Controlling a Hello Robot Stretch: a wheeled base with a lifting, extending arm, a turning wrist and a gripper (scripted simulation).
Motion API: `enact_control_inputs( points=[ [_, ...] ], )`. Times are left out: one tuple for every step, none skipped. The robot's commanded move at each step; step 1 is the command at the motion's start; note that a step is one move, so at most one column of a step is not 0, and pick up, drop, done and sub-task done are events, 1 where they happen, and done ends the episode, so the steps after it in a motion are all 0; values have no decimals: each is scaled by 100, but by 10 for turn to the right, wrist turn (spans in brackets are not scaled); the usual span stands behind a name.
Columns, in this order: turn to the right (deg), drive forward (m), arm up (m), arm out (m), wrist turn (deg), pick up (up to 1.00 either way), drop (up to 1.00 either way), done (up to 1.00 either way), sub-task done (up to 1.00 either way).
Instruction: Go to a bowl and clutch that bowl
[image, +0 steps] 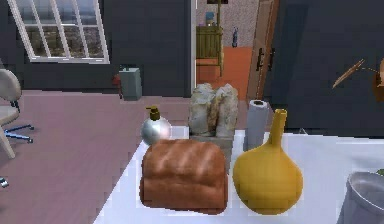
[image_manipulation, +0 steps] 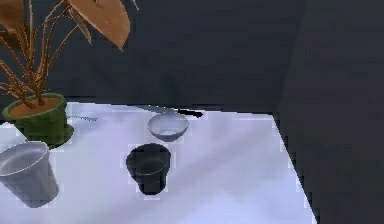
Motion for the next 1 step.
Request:
enact_control_inputs(
  points=[
    [0,0,50,0,0,0,0,0,0]
  ],
)
